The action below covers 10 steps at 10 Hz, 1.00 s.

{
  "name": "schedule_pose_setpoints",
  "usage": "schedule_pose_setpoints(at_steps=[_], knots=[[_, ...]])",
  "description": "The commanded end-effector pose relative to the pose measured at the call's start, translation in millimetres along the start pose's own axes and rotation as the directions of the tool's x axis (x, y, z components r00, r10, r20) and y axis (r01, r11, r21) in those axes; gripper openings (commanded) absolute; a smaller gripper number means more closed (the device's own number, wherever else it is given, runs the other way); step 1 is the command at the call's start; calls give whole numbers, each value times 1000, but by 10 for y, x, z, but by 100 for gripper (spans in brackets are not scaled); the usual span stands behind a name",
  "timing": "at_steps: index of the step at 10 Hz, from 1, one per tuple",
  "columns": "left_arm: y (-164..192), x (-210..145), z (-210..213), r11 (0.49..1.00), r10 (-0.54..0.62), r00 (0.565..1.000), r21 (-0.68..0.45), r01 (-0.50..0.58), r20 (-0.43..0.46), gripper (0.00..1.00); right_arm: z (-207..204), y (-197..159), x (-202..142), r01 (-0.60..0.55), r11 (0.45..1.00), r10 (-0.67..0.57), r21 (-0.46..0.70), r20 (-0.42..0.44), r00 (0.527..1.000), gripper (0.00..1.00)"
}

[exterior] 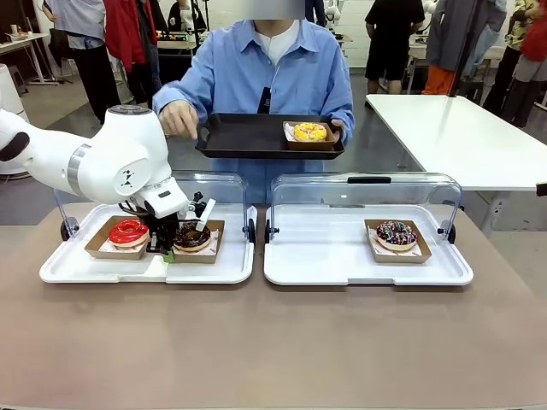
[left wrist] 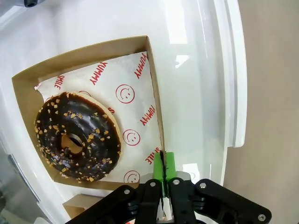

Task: Provide the desired donut to the person.
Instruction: Pick up and lift the Paper togo box containing the Donut pointed at by the person.

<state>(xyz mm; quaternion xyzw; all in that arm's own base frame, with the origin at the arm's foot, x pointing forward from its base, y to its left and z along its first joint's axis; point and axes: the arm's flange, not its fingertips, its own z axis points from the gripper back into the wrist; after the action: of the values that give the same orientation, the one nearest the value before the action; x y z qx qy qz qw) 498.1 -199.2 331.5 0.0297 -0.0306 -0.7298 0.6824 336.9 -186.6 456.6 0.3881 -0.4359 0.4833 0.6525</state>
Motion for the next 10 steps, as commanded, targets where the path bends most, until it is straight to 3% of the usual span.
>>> schedule_pose_setpoints(at_steps=[1, 4, 10], knots=[[20, -6, 37, 1000, -23, 1000, -2, 23, 16, 0, 13, 12, -15, -12, 1000, 12, 6, 9, 1000, 100], [-103, 42, 366, 995, 10, 998, -95, -4, 62, 0, 13, 12, -15, -12, 1000, 12, 6, 9, 1000, 100], [-806, 407, 1498, 987, 7, 1000, -162, -12, -30, 0, 13, 12, -15, -12, 1000, 12, 6, 9, 1000, 100]])
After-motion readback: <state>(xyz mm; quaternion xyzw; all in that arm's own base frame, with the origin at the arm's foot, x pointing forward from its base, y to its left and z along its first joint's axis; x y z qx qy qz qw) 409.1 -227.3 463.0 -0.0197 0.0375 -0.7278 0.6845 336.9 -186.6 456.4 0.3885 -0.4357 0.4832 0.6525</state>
